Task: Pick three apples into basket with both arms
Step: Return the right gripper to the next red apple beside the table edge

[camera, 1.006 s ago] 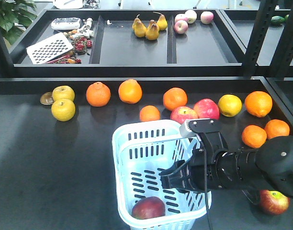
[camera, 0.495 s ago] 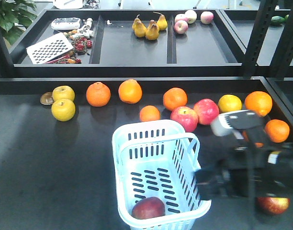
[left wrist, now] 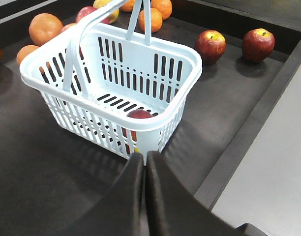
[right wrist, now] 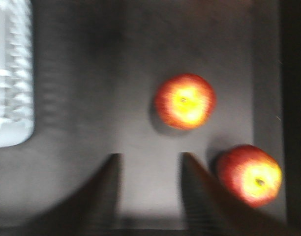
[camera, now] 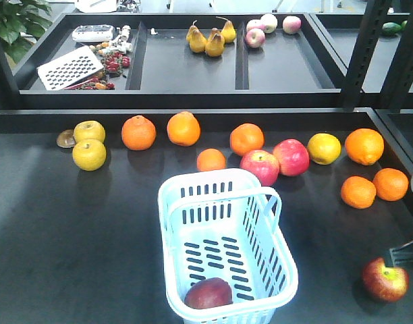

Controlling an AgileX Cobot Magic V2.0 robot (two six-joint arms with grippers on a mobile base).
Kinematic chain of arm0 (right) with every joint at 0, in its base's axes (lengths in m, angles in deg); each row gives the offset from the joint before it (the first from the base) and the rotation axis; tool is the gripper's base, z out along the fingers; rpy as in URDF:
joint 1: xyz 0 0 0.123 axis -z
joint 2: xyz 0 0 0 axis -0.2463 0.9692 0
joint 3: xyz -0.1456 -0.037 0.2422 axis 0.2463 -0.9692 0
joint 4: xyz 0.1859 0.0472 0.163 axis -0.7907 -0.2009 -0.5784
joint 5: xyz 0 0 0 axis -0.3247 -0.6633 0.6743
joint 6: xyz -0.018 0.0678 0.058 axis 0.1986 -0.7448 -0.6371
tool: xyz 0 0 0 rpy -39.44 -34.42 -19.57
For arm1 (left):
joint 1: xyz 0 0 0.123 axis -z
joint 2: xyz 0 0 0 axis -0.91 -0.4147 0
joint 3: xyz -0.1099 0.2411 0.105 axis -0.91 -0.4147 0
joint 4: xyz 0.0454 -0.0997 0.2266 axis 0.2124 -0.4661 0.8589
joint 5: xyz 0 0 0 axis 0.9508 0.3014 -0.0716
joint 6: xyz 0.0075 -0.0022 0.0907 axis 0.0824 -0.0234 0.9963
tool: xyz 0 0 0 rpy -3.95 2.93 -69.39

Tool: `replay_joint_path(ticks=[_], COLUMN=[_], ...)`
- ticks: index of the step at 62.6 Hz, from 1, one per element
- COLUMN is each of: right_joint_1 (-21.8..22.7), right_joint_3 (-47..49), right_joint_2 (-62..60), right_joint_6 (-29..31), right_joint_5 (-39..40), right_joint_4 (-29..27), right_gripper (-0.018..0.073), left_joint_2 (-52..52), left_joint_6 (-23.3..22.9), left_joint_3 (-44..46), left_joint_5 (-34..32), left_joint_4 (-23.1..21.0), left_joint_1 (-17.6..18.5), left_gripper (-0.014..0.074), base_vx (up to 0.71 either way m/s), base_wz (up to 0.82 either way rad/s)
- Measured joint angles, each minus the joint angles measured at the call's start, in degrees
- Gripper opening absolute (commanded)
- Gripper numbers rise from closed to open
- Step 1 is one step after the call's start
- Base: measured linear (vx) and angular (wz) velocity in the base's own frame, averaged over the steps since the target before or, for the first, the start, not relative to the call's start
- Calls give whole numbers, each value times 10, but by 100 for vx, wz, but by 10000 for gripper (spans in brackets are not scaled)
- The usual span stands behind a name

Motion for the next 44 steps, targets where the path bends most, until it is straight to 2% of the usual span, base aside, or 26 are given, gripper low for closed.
replay_joint_path(ticks=[6, 12, 21, 44], right_joint_1=[35, 65, 81, 82], right_joint_3=[4, 24, 65, 160], right_joint_2=[36, 85, 155, 308], right_joint_6=[0, -1, -2, 8], right_joint_5=[7, 7, 3, -20], right_joint_4=[6, 8, 8, 3], right_gripper=[640, 685, 676, 603], left_joint_2=[0, 0, 0, 0], left_joint_6=[0, 0, 0, 0], left_joint_3=[0, 0, 0, 0], left_joint_5=[0, 0, 0, 0], left_joint_4=[0, 0, 0, 0], left_joint_1=[0, 0, 0, 0], left_gripper=[-8, -8, -8, -8], base_vx=[0, 0, 0, 0], base_wz=[0, 0, 0, 0])
